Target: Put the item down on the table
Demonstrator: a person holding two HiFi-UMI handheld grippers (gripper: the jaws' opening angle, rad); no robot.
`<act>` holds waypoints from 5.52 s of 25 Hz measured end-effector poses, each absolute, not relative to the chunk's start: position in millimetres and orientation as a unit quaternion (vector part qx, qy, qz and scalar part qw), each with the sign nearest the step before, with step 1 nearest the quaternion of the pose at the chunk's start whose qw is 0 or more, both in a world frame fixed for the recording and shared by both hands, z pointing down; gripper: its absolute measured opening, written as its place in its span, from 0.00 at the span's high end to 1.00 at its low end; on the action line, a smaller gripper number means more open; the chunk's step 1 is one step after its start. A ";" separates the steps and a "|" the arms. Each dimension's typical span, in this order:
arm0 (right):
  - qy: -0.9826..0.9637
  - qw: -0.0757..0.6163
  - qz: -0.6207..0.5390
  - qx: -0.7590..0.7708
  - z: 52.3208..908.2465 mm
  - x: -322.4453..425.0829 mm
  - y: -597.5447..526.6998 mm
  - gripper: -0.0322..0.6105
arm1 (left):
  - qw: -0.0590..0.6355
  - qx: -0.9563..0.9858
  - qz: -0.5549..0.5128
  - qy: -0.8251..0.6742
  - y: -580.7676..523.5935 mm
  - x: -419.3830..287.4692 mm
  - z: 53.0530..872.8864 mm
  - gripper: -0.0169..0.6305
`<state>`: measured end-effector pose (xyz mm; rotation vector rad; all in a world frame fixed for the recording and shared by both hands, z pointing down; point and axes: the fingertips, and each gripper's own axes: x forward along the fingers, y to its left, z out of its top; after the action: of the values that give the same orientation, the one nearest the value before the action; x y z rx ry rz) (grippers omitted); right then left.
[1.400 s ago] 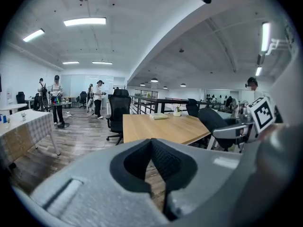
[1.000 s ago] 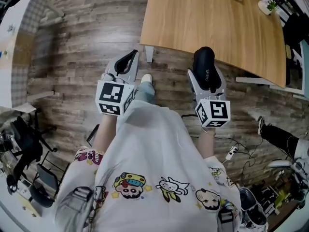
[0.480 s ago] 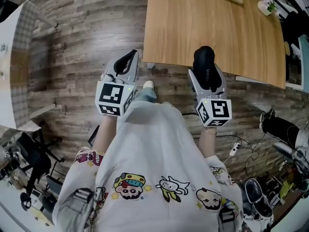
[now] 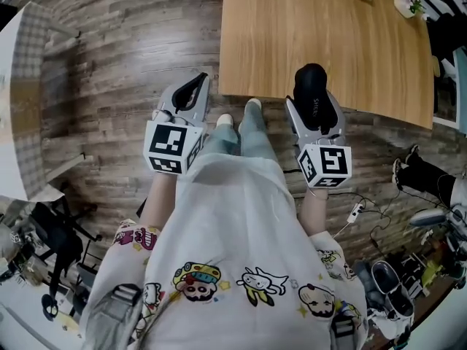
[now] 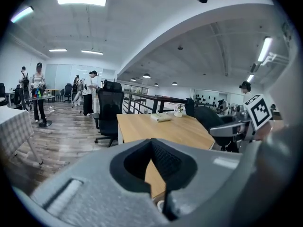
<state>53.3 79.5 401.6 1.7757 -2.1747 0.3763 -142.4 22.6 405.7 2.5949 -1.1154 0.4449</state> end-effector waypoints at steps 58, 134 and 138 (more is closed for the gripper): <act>-0.826 0.232 0.108 0.503 430.6 132.7 -150.6 0.39 | 0.144 0.870 0.143 -0.449 -169.0 -45.9 395.2 0.98; -0.853 0.452 0.101 0.240 598.5 40.7 -129.9 0.30 | 0.175 0.855 0.155 -0.464 -172.0 -63.7 425.4 0.98; -0.855 0.437 0.102 0.258 587.5 43.0 -133.2 0.30 | 0.169 0.857 0.152 -0.463 -171.1 -63.1 421.2 0.98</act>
<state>43.0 -133.2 587.5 0.6420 -2.1268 0.2548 -63.1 -171.1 421.2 2.4365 -1.3157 0.4326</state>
